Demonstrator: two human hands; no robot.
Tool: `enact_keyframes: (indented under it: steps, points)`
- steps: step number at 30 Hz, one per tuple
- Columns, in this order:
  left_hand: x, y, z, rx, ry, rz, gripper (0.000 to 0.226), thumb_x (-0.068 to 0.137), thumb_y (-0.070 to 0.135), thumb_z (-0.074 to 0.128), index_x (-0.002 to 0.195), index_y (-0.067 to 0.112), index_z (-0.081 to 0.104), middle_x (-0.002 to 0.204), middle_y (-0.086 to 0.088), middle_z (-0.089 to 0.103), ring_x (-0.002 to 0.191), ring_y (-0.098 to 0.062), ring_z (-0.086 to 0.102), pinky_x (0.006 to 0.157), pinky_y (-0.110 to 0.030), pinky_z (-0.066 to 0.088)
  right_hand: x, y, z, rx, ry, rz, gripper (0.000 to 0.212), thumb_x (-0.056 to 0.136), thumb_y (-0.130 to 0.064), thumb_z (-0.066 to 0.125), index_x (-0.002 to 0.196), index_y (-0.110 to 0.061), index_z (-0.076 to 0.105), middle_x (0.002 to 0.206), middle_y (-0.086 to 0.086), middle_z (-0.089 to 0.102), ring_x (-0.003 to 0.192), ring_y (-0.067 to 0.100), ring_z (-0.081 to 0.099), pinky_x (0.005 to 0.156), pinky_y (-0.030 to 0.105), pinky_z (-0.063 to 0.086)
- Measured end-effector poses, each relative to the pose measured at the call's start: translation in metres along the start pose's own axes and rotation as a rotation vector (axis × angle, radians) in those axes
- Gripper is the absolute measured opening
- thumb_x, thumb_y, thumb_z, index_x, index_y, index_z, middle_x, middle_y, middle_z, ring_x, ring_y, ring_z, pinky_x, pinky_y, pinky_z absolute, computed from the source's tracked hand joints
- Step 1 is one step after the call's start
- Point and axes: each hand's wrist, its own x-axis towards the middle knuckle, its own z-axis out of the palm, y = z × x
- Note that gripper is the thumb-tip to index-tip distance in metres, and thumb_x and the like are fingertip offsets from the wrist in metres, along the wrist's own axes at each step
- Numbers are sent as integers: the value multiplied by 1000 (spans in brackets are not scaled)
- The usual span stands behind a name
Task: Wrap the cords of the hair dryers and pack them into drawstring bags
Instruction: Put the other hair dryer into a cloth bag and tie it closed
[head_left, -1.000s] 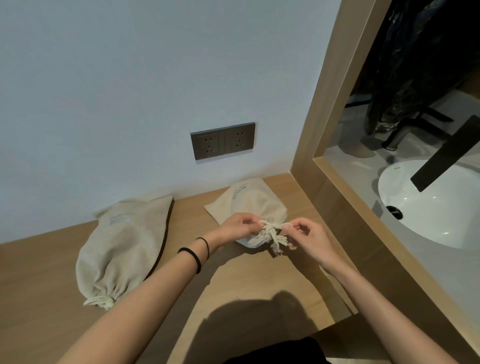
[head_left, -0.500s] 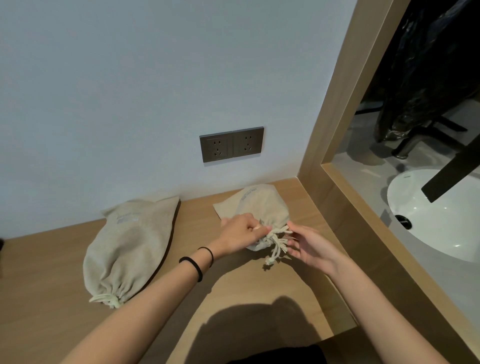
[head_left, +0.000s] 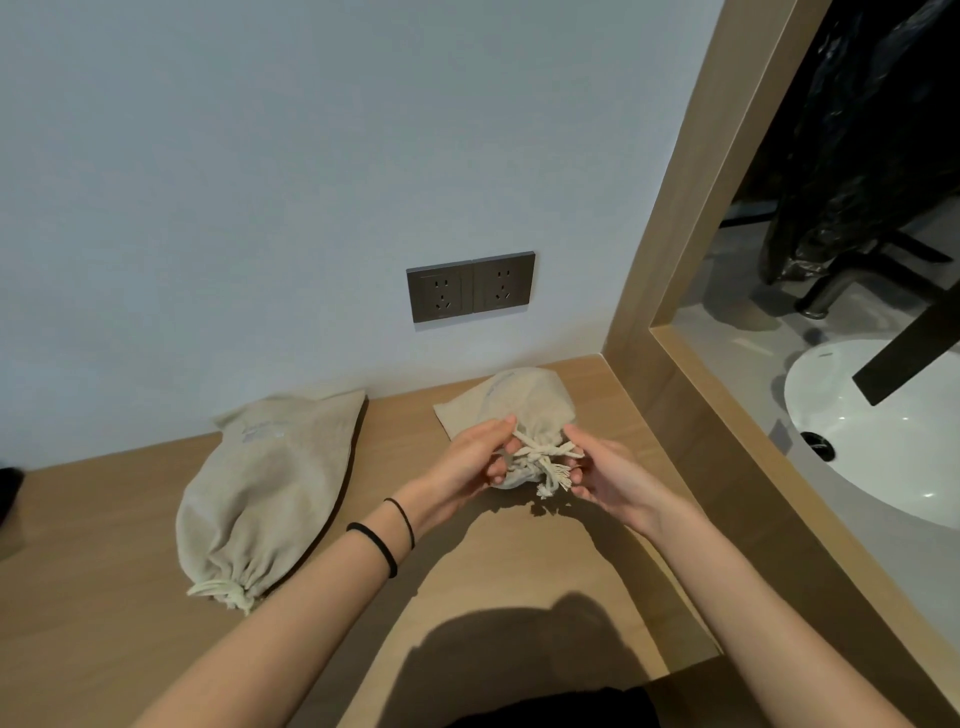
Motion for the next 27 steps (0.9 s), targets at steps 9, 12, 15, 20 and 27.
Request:
enact_keyframes:
  steps: [9, 12, 15, 20, 27]
  points:
    - [5, -17, 3, 512, 183, 95, 47, 91, 10, 52, 47, 16, 36, 35, 13, 26, 33, -4, 20, 39, -14, 19, 5, 16, -15, 79, 112, 253, 39, 91, -33, 57, 57, -19, 44, 44, -8, 40, 40, 4, 35, 51, 17, 32]
    - [6, -27, 4, 564, 169, 19, 47, 90, 14, 52, 46, 17, 35, 38, 9, 27, 35, -4, 20, 39, -17, 20, 5, 28, -24, 132, 91, 344, 44, 89, -35, 59, 50, -19, 45, 42, -8, 40, 36, 4, 35, 50, 16, 31]
    - [8, -27, 0, 571, 123, -122, 44, 92, 22, 52, 49, 16, 44, 39, 8, 34, 36, -8, 27, 37, -16, 26, 9, 39, -29, 5, 107, 238, 38, 89, -37, 60, 58, -20, 48, 48, -7, 42, 43, 5, 37, 46, 16, 33]
    - [5, -28, -24, 334, 96, -195, 22, 95, 19, 53, 109, 5, 63, 81, -2, 63, 52, -3, 52, 52, -14, 45, 9, 41, -27, -199, 236, 15, 21, 90, -32, 61, 86, -12, 57, 75, 3, 55, 63, 11, 48, 58, 21, 42]
    - [13, -30, -32, 81, 313, -208, 50, 94, 23, 56, 139, 31, 36, 114, 1, 47, 105, -22, 50, 86, -41, 53, 25, 22, -13, -816, 427, -446, 46, 86, -34, 61, 129, -31, 43, 138, -1, 36, 128, 23, 26, 100, 39, 28]
